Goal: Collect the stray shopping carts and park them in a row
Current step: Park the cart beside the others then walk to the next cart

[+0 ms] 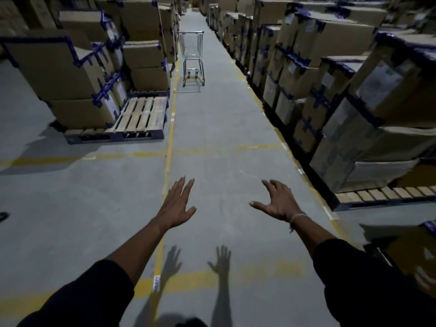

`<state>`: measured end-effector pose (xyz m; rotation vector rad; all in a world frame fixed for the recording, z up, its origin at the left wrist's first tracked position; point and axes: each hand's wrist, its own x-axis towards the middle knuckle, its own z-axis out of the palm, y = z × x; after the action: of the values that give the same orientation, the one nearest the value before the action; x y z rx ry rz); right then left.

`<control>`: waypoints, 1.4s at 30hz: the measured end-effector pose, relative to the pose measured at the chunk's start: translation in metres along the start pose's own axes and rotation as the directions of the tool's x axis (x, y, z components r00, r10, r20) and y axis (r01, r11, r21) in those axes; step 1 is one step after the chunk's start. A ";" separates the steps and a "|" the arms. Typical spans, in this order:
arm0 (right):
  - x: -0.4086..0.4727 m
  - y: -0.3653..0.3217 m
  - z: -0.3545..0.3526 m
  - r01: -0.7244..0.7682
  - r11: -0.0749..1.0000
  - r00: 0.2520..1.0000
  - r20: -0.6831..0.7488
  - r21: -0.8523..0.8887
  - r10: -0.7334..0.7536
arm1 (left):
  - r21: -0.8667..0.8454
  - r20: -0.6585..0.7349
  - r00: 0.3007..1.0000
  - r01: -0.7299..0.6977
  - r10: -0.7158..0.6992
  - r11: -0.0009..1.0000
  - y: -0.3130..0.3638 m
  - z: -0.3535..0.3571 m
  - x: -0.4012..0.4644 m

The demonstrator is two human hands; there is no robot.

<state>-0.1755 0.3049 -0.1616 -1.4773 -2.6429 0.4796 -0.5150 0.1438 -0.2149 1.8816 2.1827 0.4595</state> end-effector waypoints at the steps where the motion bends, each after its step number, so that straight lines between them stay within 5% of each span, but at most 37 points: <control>1: 0.024 0.002 -0.001 0.003 1.000 1.000 0.002 0.001 -0.003 | -0.005 0.005 1.000 0.013 -0.013 1.000 -0.007 0.003 0.018; 21: 0.566 0.000 -0.007 -0.062 0.991 0.998 0.026 0.119 0.060 | -0.018 0.143 0.990 0.014 -0.011 1.000 -0.197 -0.049 0.530; 31: 0.876 0.041 -0.025 -0.043 0.994 0.999 0.038 0.098 0.039 | -0.039 0.113 0.993 0.045 -0.041 0.998 -0.281 -0.039 0.810; 42: 1.217 0.030 -0.098 0.081 0.996 0.994 0.073 0.029 -0.083 | -0.084 0.018 0.988 0.151 -0.150 0.985 -0.379 -0.102 1.101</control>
<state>-0.7791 1.3663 -0.1814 -1.3635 -2.7303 0.5700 -1.0694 1.1730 -0.2246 1.6572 2.2399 0.5020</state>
